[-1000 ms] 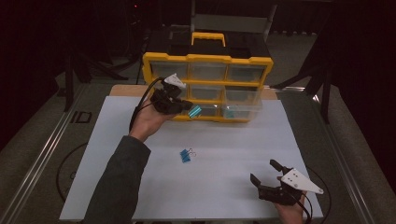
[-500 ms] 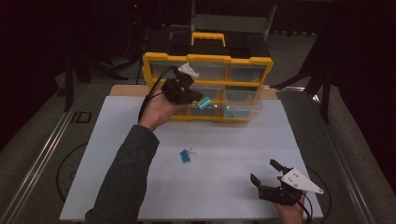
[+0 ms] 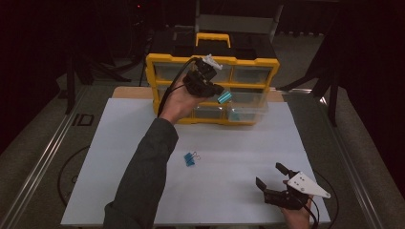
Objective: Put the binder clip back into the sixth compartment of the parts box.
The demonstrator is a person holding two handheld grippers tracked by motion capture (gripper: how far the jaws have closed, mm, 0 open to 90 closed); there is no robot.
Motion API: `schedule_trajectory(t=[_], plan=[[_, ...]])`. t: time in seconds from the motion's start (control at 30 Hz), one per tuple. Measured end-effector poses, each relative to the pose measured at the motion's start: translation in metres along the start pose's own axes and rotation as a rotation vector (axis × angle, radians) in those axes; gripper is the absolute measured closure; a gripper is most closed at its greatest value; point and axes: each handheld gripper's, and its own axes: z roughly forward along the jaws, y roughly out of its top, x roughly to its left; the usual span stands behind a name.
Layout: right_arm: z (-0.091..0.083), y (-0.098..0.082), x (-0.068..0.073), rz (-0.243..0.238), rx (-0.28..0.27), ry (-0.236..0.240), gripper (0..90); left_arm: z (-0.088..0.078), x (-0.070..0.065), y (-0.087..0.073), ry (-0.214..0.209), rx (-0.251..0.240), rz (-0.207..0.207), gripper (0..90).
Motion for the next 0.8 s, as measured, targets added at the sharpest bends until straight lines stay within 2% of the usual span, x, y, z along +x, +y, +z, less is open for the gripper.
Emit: schedule_trajectory(t=[0.63,0.8], plan=[[-0.002,0.000,-0.002,0.005,-0.002,-0.001,9.2,0.026,-0.016,0.024,-0.013,-0.007,0.031,89.4],[-0.002,0.000,-0.002,0.009,-0.005,-0.003,9.2,0.034,-0.020,0.030,-0.016,-0.015,0.025,89.2]])
